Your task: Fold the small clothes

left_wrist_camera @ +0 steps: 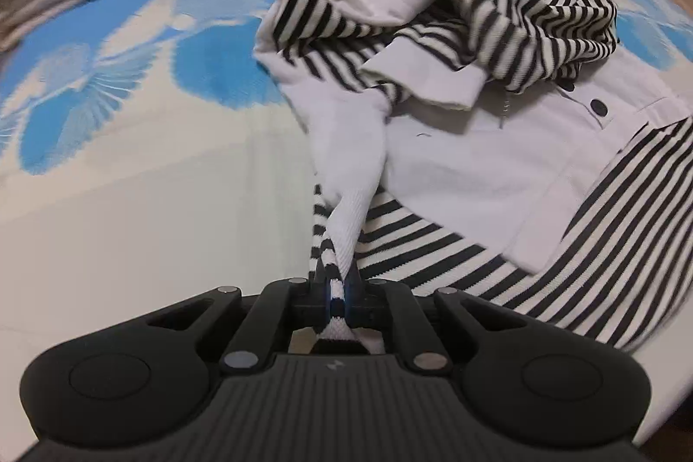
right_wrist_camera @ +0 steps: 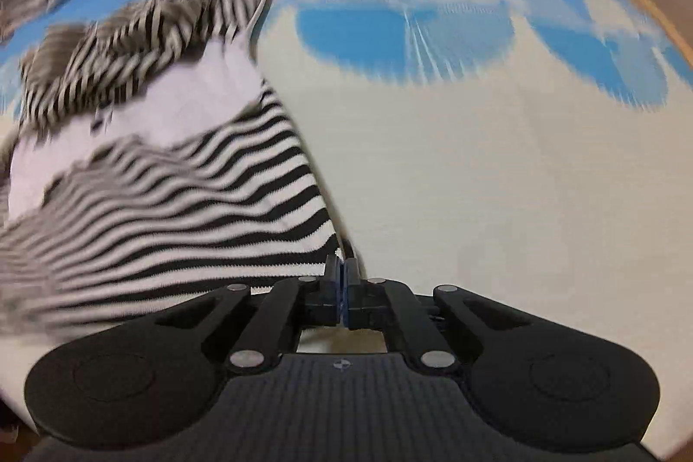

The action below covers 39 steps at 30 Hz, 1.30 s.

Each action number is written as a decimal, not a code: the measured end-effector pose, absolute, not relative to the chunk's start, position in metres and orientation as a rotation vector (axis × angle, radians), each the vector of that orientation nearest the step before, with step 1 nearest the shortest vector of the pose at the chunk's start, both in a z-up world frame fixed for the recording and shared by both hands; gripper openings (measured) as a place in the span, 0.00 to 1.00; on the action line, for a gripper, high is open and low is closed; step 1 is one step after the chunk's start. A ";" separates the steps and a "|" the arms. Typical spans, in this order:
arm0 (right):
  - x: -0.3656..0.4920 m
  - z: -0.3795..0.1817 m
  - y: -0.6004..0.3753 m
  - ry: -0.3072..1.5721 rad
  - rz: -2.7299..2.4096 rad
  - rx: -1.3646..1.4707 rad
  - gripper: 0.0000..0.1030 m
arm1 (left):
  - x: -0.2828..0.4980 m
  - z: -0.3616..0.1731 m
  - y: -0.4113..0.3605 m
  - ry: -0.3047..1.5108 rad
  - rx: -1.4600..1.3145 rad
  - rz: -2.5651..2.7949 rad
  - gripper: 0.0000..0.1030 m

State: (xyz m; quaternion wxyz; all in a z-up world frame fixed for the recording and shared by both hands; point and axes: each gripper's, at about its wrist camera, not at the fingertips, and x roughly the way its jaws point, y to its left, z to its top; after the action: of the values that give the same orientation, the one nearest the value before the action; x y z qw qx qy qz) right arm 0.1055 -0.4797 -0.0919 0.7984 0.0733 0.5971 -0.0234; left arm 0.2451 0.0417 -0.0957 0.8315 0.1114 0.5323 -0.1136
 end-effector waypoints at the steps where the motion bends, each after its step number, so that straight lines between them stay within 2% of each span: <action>1: 0.094 -0.096 -0.483 1.348 -0.064 0.121 0.00 | 0.240 -0.096 0.041 1.142 0.246 -0.279 0.05; 3: 0.069 -0.112 -0.484 1.486 -0.119 -0.085 0.00 | 0.228 -0.097 0.038 1.154 0.314 -0.334 0.05; 4: 0.060 -0.115 -0.488 1.506 -0.134 -0.099 0.00 | 0.222 -0.100 0.038 1.167 0.332 -0.367 0.05; 8: 0.062 -0.059 -0.510 1.188 -0.203 0.141 0.01 | 0.219 -0.092 0.046 1.149 0.275 -0.411 0.09; 9: 0.068 -0.041 -0.510 1.089 -0.229 0.181 0.05 | 0.222 -0.087 0.049 1.127 0.248 -0.398 0.14; 11: 0.079 -0.015 -0.506 0.931 -0.230 0.287 0.23 | 0.230 -0.079 0.054 1.078 0.196 -0.353 0.20; 12: 0.087 -0.007 -0.503 0.871 -0.216 0.344 0.40 | 0.234 -0.075 0.052 1.053 0.179 -0.330 0.21; 13: 0.096 -0.001 -0.496 0.839 -0.200 0.381 0.47 | 0.236 -0.071 0.052 1.026 0.160 -0.311 0.21; 20: 0.180 -0.018 -0.417 0.876 -0.070 0.388 0.46 | 0.256 -0.036 0.015 0.853 0.018 -0.350 0.22; 22: 0.203 -0.034 -0.399 0.901 -0.046 0.355 0.45 | 0.262 -0.035 -0.005 0.858 -0.010 -0.420 0.38; 26: 0.234 -0.058 -0.377 0.996 -0.041 0.329 0.45 | 0.271 -0.037 -0.074 0.823 0.147 -0.547 0.54; 28: 0.243 -0.075 -0.374 1.076 -0.067 0.296 0.45 | 0.272 -0.044 -0.111 0.784 0.276 -0.588 0.75; 31: 0.243 -0.099 -0.382 1.185 -0.133 0.278 0.45 | 0.280 -0.065 -0.163 0.790 0.391 -0.679 0.80; 32: 0.244 -0.105 -0.385 1.212 -0.148 0.278 0.45 | 0.284 -0.076 -0.180 0.808 0.430 -0.702 0.80; 33: 0.245 -0.110 -0.386 1.225 -0.152 0.284 0.45 | 0.288 -0.086 -0.195 0.827 0.490 -0.718 0.74; 35: 0.244 -0.111 -0.388 1.231 -0.134 0.288 0.46 | 0.301 -0.106 -0.220 0.898 0.696 -0.743 0.15; 36: 0.243 -0.111 -0.389 1.234 -0.123 0.281 0.46 | 0.310 -0.107 -0.225 0.912 0.773 -0.738 0.01; 39: 0.248 -0.114 -0.394 1.246 -0.097 0.286 0.46 | 0.367 -0.059 -0.211 0.873 0.716 -0.715 0.01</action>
State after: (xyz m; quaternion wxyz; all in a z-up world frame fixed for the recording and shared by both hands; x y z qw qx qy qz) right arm 0.2484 -0.3938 -0.1143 0.8016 0.1335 0.5810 -0.0454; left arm 0.3675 -0.2106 -0.0589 0.7849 0.3319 0.4047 -0.3316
